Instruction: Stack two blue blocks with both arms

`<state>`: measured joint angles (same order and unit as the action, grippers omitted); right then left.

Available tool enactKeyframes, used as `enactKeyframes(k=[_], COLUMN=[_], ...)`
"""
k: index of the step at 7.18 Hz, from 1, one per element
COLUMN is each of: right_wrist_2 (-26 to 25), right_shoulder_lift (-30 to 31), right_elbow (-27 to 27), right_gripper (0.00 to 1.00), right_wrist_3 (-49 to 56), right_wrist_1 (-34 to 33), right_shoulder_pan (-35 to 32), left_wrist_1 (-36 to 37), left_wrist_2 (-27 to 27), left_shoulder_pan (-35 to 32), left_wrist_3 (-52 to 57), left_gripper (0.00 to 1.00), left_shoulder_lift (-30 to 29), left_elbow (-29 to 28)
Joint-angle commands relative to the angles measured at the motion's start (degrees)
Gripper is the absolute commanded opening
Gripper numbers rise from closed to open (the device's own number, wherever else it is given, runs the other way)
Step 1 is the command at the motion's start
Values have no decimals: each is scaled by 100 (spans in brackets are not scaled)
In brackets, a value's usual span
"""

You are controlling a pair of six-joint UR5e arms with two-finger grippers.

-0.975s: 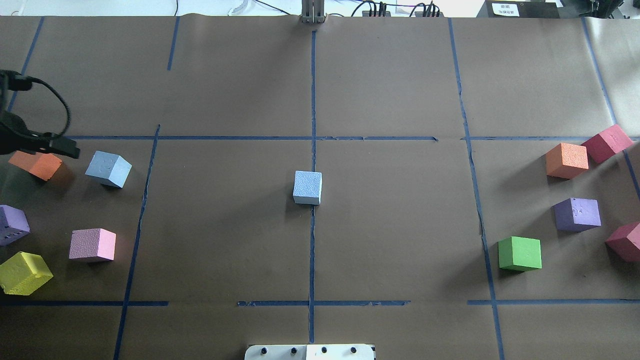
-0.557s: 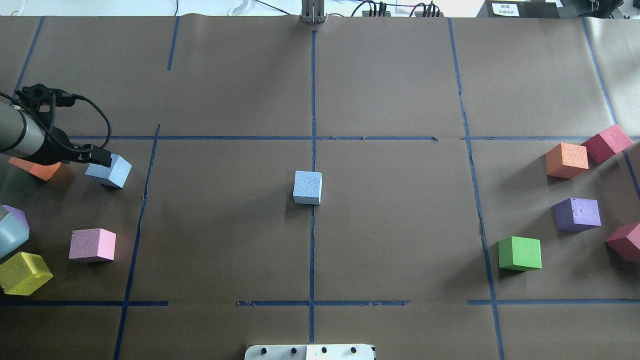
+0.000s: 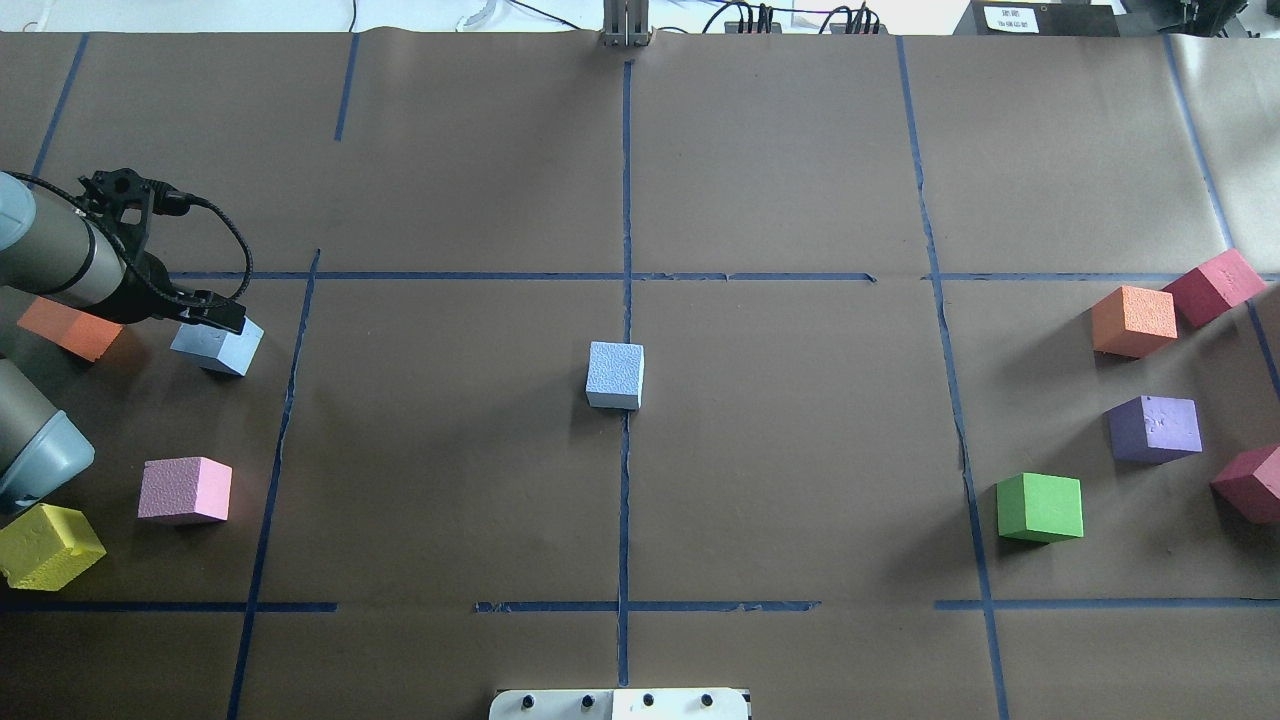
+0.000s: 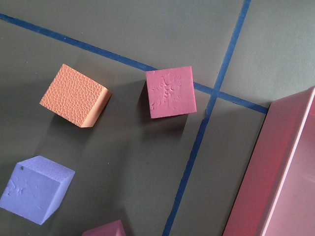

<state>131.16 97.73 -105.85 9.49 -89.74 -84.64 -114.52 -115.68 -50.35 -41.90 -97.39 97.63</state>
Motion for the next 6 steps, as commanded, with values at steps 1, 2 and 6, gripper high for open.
enactKeyframes(k=[1, 2, 6], right_wrist_2=[-3, -3, -3], right_shoulder_lift=[9, 9, 18], right_elbow=[12, 12, 12], right_gripper=[100, 100, 100], right_wrist_3=[9, 9, 9], right_wrist_1=[0, 0, 0], right_shoulder_pan=[0, 0, 0], left_wrist_1=[-18, -140, -493], left_wrist_2=[-7, 1, -7], left_shoulder_pan=[8, 16, 43], left_wrist_3=[77, 51, 24], left_gripper=[100, 100, 40], left_shoulder_lift=[-43, -104, -254], left_elbow=[-296, -436, -825])
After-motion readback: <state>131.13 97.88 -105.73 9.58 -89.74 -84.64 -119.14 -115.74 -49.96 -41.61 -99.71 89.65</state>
